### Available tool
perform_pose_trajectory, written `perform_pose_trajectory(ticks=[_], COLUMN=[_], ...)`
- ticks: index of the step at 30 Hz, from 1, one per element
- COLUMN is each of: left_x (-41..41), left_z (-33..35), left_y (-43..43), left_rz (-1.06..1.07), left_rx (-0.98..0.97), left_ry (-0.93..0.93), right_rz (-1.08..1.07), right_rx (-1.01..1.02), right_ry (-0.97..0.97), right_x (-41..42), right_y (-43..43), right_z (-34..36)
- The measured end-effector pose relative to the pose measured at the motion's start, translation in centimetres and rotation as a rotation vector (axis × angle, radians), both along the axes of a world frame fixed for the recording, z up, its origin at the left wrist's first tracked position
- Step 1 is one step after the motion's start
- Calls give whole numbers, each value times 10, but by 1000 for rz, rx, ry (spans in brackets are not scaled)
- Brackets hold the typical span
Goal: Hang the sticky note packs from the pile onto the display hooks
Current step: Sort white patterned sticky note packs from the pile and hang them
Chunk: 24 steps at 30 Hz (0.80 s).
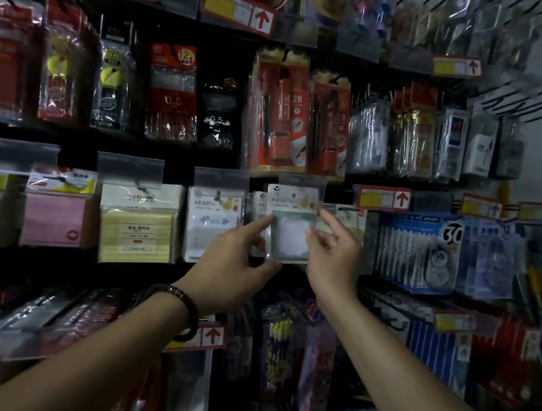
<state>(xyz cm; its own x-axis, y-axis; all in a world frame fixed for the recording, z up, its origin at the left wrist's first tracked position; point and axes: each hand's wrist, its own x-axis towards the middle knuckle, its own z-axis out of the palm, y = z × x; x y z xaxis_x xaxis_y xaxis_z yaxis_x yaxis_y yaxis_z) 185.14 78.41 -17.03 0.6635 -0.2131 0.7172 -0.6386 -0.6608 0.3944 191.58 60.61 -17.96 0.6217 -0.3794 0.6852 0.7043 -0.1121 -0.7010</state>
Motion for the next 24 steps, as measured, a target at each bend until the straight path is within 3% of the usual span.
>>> perform_pose_trajectory(ticks=[10, 15, 18, 21, 24], left_x=[-1, 4, 3, 0, -1], left_z=[7, 11, 13, 13, 13], left_y=[-10, -14, -14, -15, -15], left_rz=[-8, 39, 72, 142, 188], left_rx=[6, 117, 144, 222, 271], left_ry=[17, 78, 12, -95, -108], right_rz=[-24, -122, -147, -165, -52], right_rx=[-73, -291, -350, -337, -219], right_ry=[5, -23, -46, -51, -4], right_x=[-5, -7, -5, -2, -1], right_y=[-6, -10, -12, -12, -10], right_z=[19, 18, 20, 17, 10])
